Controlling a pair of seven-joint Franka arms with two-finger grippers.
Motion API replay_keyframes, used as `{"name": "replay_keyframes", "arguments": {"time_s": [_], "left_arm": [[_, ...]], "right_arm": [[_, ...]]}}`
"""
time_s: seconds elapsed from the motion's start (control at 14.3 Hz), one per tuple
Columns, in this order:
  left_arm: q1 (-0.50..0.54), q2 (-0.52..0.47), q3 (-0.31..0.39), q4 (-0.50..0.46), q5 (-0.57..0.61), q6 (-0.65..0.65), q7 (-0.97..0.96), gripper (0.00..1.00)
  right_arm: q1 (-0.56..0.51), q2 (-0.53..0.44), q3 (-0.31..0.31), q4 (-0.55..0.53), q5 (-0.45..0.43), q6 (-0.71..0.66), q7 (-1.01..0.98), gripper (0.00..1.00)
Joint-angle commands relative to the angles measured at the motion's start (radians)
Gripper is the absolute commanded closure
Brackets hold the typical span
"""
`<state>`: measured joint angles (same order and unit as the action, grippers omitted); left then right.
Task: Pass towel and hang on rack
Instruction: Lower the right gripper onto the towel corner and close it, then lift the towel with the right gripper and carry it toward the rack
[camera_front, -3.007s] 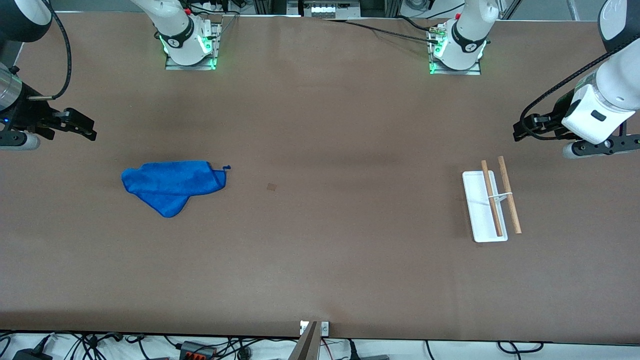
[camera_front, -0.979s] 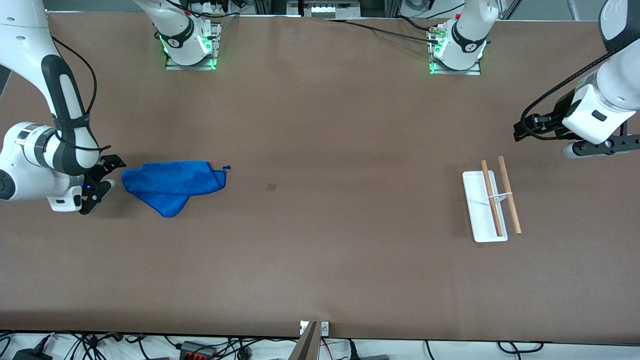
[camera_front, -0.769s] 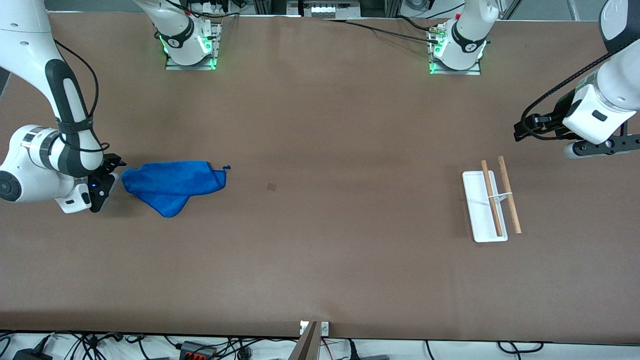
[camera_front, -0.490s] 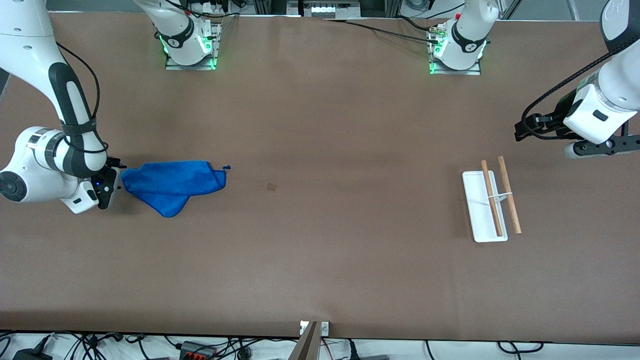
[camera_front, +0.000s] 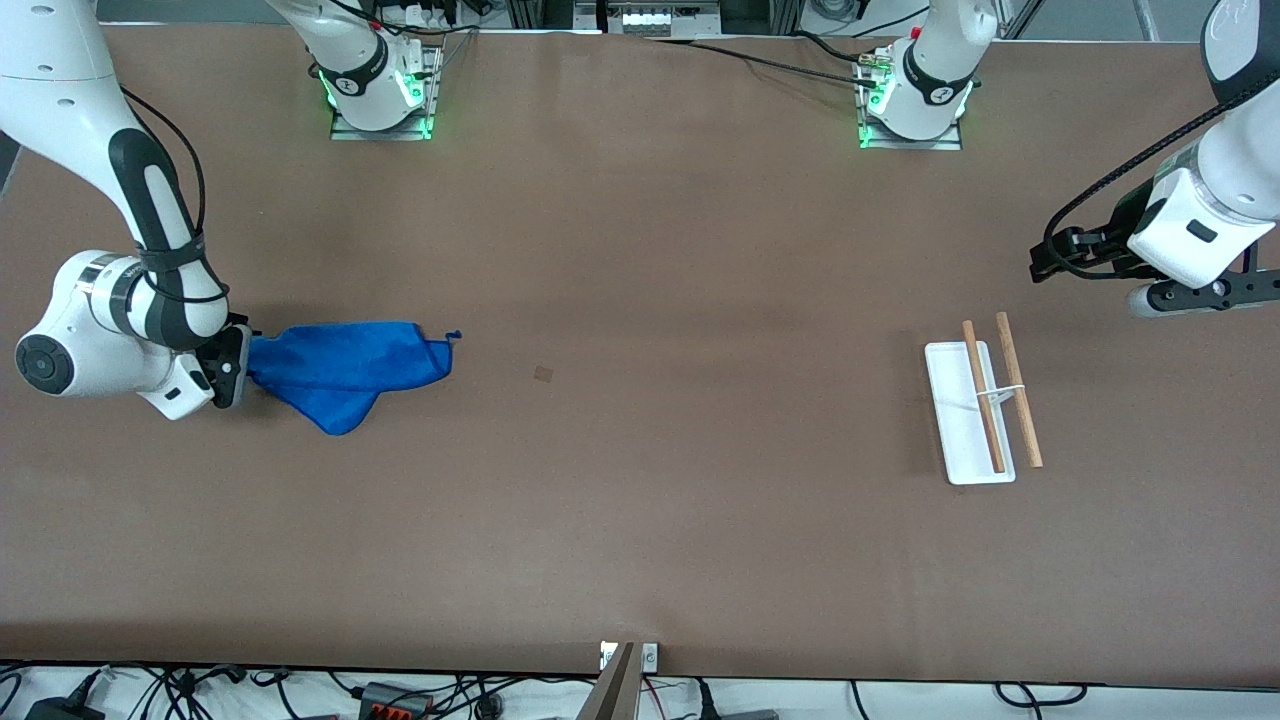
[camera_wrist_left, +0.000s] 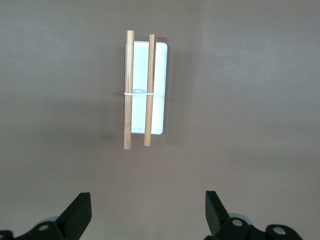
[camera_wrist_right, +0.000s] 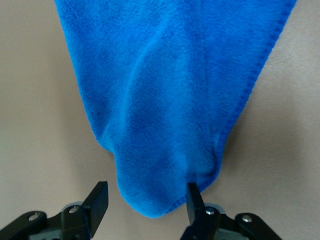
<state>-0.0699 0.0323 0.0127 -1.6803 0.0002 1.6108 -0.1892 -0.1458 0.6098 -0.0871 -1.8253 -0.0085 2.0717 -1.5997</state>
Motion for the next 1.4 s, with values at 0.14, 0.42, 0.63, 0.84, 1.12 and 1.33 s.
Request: {"name": "replay_keyframes", "arguments": {"time_s": [0.14, 0.42, 0.63, 0.84, 1.12, 1.33], "left_arm": [[0.002, -0.006, 0.003, 0.007, 0.009, -0.014, 0.024, 0.0], [0.002, -0.006, 0.003, 0.007, 0.009, -0.014, 0.024, 0.0], [0.002, -0.006, 0.003, 0.007, 0.009, -0.014, 0.024, 0.0], [0.002, -0.006, 0.003, 0.007, 0.009, -0.014, 0.024, 0.0], [0.001, 0.003, 0.004, 0.017, 0.009, -0.019, 0.022, 0.0], [0.001, 0.003, 0.004, 0.018, 0.009, -0.02, 0.022, 0.0]], "right_arm": [[-0.018, -0.016, 0.018, -0.031, 0.019, 0.045, -0.116, 0.39], [-0.015, -0.012, 0.018, -0.045, 0.021, 0.084, -0.166, 0.71], [-0.012, -0.012, 0.018, -0.046, 0.021, 0.094, -0.166, 0.86], [-0.009, -0.018, 0.02, -0.031, 0.024, 0.084, -0.163, 1.0], [-0.014, -0.059, 0.033, 0.036, 0.1, 0.079, -0.167, 1.0], [0.018, -0.081, 0.049, 0.183, 0.113, -0.074, -0.111, 1.0]]}}
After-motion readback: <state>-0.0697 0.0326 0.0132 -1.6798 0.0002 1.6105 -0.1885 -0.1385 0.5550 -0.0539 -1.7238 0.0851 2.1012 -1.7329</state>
